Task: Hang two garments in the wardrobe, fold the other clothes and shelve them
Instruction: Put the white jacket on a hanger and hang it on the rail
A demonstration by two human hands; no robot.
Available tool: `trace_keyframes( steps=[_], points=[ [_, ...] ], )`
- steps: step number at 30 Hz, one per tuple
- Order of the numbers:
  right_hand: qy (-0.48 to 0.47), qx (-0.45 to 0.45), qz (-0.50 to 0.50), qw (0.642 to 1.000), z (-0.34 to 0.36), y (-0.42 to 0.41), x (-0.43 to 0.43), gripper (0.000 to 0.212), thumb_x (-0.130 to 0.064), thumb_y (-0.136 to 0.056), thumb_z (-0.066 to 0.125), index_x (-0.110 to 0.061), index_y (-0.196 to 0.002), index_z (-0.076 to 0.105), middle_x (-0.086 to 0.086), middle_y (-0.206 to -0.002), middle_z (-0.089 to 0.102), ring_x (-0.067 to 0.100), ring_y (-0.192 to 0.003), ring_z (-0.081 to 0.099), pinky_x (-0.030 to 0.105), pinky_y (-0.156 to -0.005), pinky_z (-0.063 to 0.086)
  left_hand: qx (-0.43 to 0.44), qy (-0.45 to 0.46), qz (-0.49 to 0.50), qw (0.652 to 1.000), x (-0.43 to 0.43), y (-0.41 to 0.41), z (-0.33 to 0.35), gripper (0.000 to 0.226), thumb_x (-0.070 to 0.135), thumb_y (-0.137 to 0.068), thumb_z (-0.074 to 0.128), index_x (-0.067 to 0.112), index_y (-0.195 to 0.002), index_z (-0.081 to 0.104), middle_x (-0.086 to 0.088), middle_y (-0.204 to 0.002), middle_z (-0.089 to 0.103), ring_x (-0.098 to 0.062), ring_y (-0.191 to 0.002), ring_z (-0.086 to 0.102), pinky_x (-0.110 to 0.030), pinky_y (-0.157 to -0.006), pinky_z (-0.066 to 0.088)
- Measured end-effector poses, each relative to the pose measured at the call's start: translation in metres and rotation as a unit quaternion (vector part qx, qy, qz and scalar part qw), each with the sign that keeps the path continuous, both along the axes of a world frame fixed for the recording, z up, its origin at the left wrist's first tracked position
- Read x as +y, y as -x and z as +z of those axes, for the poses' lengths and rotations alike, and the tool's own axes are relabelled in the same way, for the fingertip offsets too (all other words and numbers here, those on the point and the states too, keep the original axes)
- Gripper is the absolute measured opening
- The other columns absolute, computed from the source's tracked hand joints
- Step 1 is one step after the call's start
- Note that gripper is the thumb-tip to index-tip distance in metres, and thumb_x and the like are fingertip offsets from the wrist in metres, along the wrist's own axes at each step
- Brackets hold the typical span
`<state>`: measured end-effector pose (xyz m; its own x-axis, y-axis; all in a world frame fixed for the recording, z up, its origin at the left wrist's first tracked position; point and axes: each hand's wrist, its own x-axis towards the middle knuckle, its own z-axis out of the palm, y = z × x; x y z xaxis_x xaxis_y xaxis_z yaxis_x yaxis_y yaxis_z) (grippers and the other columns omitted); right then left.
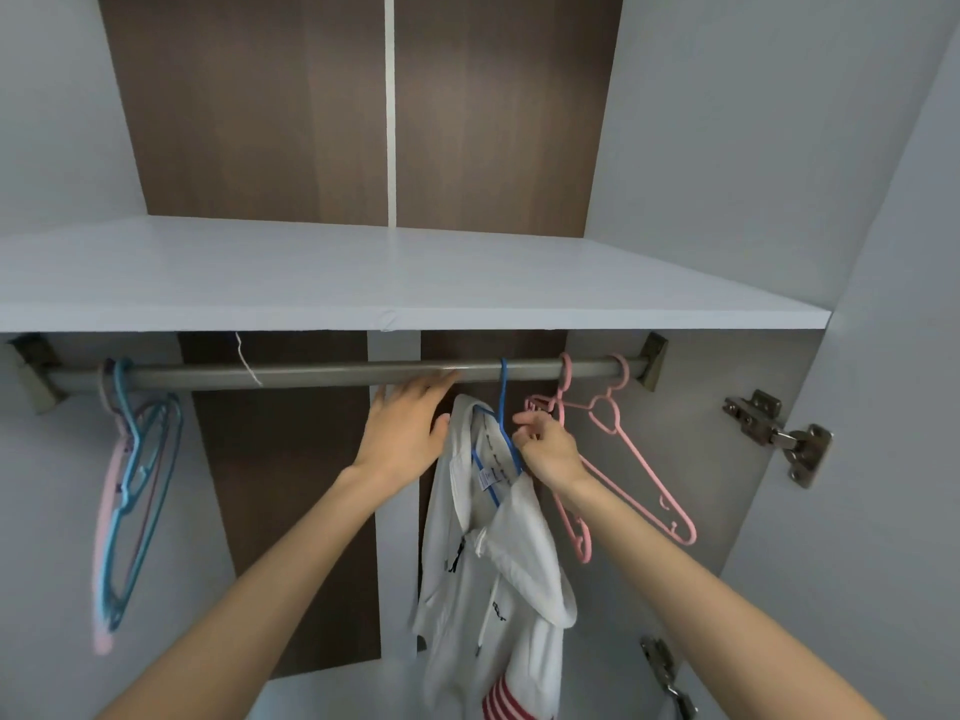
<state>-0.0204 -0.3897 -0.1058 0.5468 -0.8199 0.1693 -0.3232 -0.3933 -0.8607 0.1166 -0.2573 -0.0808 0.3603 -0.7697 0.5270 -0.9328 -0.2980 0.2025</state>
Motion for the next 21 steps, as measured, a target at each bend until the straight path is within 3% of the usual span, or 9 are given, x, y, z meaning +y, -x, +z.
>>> trace_keyframes(
  steps=[3,7,11,15,21],
  points=[
    [0.009,-0.038,0.045,0.998,0.009,0.014,0.023,0.031,-0.007,-0.095,0.048,-0.011,-0.124,0.056,-0.003,-0.106,0.057,0.007,-0.094,0.055,0.008,-0.070,0.040,0.061,0.042,0.006,0.997,0.022,0.014,0.002,0.051,0.025,-0.098,0.046,0.025,-0.147,0.031,-0.002,-0.145,0.043,-0.022,-0.134,0.039,-0.040,-0.112,0.029],
    [-0.016,-0.063,0.104,0.992,0.011,0.031,0.057,0.027,-0.011,-0.097,0.048,-0.013,-0.122,0.057,-0.002,-0.117,0.056,0.006,-0.103,0.051,0.010,-0.083,0.039,0.140,0.077,0.032,0.987,0.061,0.034,-0.002,0.049,0.023,-0.098,0.047,0.025,-0.145,0.036,-0.002,-0.144,0.045,-0.023,-0.127,0.047,-0.039,-0.103,0.041],
    [-0.049,-0.043,0.167,0.984,0.000,0.046,0.099,0.026,-0.011,-0.098,0.046,-0.010,-0.121,0.058,-0.005,-0.116,0.054,0.009,-0.105,0.052,0.007,-0.074,0.042,0.191,0.102,0.091,0.972,0.113,0.062,-0.025,0.045,0.023,-0.097,0.048,0.027,-0.141,0.042,0.002,-0.135,0.053,-0.019,-0.118,0.053,-0.034,-0.097,0.043],
    [-0.058,0.005,0.226,0.972,-0.020,0.056,0.148,0.022,-0.015,-0.099,0.046,-0.013,-0.116,0.060,-0.002,-0.117,0.057,0.013,-0.104,0.055,0.024,-0.091,0.049,0.236,0.104,0.159,0.953,0.173,0.094,-0.053,0.042,0.016,-0.095,0.052,0.020,-0.137,0.049,-0.004,-0.128,0.060,-0.022,-0.114,0.057,-0.034,-0.098,0.044],
    [-0.108,0.049,0.322,0.939,-0.048,0.078,0.238,0.023,-0.008,-0.094,0.049,-0.014,-0.112,0.062,0.003,-0.102,0.064,0.009,-0.077,0.057,0.030,-0.083,0.050,0.316,0.115,0.252,0.907,0.276,0.151,-0.093,0.041,0.008,-0.093,0.054,0.014,-0.133,0.052,-0.008,-0.125,0.062,-0.028,-0.108,0.060,-0.034,-0.095,0.044]
  ],
)
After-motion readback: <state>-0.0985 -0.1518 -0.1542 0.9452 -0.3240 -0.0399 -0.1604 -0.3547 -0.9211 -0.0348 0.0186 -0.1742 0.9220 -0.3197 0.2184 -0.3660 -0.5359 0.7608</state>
